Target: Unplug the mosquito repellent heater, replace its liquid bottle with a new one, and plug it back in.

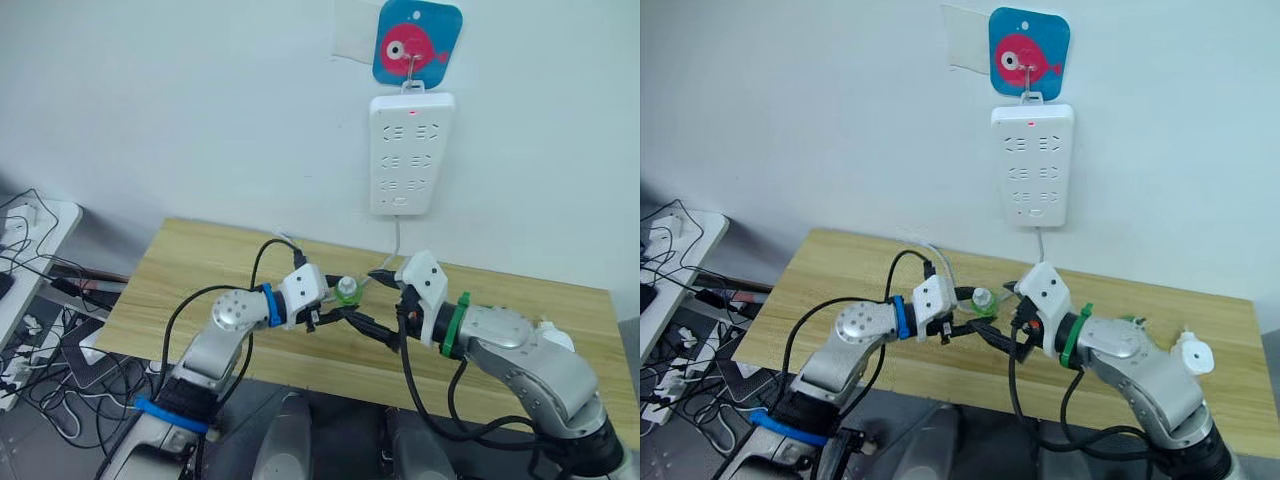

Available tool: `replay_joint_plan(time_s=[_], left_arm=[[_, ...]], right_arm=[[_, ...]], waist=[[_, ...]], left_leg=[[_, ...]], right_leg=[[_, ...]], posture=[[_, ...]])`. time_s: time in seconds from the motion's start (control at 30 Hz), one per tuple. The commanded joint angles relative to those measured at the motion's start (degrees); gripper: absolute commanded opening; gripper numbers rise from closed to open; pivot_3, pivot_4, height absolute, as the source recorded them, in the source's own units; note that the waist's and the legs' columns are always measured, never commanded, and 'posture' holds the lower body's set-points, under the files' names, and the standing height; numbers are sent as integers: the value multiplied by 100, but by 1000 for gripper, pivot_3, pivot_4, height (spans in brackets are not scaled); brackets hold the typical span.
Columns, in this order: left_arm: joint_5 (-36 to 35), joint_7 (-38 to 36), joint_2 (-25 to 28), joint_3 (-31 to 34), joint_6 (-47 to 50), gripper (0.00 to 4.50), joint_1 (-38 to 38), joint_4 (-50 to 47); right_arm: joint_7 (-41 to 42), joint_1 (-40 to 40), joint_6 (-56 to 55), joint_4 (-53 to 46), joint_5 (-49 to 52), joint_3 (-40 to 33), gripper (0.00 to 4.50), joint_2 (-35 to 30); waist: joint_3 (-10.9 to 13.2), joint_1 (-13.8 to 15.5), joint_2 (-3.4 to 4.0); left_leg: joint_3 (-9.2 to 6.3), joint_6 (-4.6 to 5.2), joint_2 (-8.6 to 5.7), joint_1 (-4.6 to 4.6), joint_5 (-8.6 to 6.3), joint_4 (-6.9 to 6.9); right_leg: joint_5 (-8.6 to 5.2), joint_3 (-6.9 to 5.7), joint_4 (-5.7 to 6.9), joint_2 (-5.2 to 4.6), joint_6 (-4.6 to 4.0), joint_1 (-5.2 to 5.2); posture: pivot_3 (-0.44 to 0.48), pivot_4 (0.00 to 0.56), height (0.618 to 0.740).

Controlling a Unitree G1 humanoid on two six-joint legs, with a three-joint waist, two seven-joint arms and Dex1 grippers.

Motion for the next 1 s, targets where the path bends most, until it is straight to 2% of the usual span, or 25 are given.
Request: replay_joint_plan(time_s=[0.03, 0.1, 0.2, 0.4, 0.47, 0.6, 0.7, 0.9, 1.0], left_arm=[[-317, -384, -124, -123, 341, 2197, -282, -71], [-338, -450, -159, -124, 444, 2197, -370, -54], [-280, -584, -123, -167, 397, 2197, -383, -41], [-287, -626, -145, -164, 419, 2197, -376, -25], [-302, -607, -171, -146, 444, 2197, -381, -18], [-379, -679, -174, -106, 446, 2197, -371, -52], [-494, -1048, -103, -111, 98, 2197, -368, -16], [-608, -2114, 58, -264, -1198, 2197, -452, 476], [-842, -3043, -34, -390, -1957, 2197, -653, 1010]], right_arm=[[-403, 35, -97, -142, -212, 81, 4500, 338], [-496, 94, -93, -167, -305, 125, 4500, 431], [-669, 204, -129, -199, -469, 148, 3909, 541], [-749, 326, -228, -212, -632, 139, 1751, 627], [-737, 340, -261, -189, -667, 116, 1169, 635], [-672, 372, -317, -195, -711, 76, 1164, 614], [-292, 267, -413, -240, -559, 26, 1164, 455], [1280, -180, -901, -230, -103, 84, 1164, -276], [2826, -604, -1273, 241, 278, 93, 1164, -860]], waist=[[-4, -61, -1], [-9, -139, -1], [-15, -267, -1], [-29, -443, -1], [-40, -455, -1], [-48, -464, 0], [-51, -468, 0], [-51, -464, 1], [-51, -458, 1]], left_leg=[[-1, -1, 0, 0, 1, 0], [-2, -18, 0, -1, 10, 0], [-2, -19, 0, -1, 11, -1], [-6, -20, 1, -1, 12, 1], [-6, -20, 1, -1, 12, 1], [-6, -19, 1, 0, 12, 1], [-6, -18, 1, 0, 11, 2], [-5, -10, 1, 1, 7, 3], [-4, 0, -1, 1, 1, 6]], right_leg=[[0, -2, 0, 0, 0, 0], [0, -2, 1, -1, 0, 0], [0, -2, 0, -1, 0, 0], [0, -3, 10, -1, 0, 0], [0, -3, 10, -1, 0, 0], [0, -3, 11, -1, 0, 0], [0, -3, 12, -1, 0, 0], [0, -3, 12, -1, 0, 0], [0, -4, 11, -2, 0, 2]], posture=[[140, 214, 740], [131, 211, 740], [121, 207, 740], [113, 204, 740], [113, 204, 740], [116, 206, 740], [118, 213, 740], [114, 220, 740], [118, 214, 740]])
